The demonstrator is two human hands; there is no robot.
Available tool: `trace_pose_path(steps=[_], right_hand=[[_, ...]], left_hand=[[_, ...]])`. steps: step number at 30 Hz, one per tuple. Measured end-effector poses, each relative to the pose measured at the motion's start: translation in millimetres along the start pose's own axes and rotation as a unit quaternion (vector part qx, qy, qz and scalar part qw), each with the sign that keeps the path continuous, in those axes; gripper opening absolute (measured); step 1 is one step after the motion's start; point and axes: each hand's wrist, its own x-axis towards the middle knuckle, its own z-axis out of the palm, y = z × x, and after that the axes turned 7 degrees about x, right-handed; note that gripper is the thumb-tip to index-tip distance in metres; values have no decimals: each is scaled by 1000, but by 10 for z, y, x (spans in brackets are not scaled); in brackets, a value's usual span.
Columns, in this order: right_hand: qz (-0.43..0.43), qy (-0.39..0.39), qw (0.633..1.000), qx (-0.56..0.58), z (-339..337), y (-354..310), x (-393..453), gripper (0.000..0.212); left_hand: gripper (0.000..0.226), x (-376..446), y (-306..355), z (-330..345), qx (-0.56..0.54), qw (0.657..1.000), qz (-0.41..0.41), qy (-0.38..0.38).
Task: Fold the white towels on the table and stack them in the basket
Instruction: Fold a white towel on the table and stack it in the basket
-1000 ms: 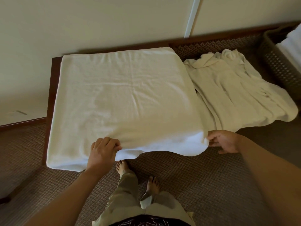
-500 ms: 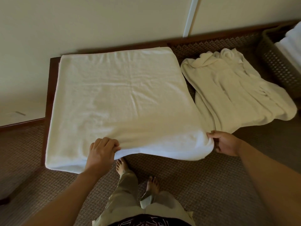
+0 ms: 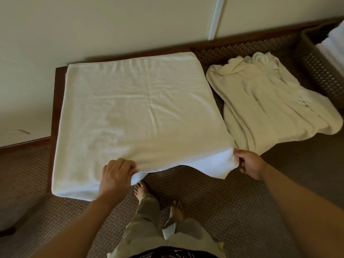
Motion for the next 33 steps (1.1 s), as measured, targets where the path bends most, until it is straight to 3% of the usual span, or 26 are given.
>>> trace_pose_path(steps=[12,15,18,25,29,33], right_hand=[[62,-55,987,137,186,-50,-233,11],[72,-76,984,147,186,-72,-291,34],[89,-80,980,162,140,-37,-239,33],[57,-27,973,221,-3,-121,-188,22],[10,22,985,172,-73,-208,-100,20],[-14,84,990,108,6,-262,-38,34]], left_hand=[[26,29,-44,-11,-11,1000,19,-5],[26,17,-66,-45,-14,999,33,-5],[26,18,-78,-61,-23,999,33,-12],[21,-9,-216,-94,-29,997,69,-27],[21,-31,-240,-173,-16,996,89,-7],[21,-51,-215,-196,-6,996,92,-17]])
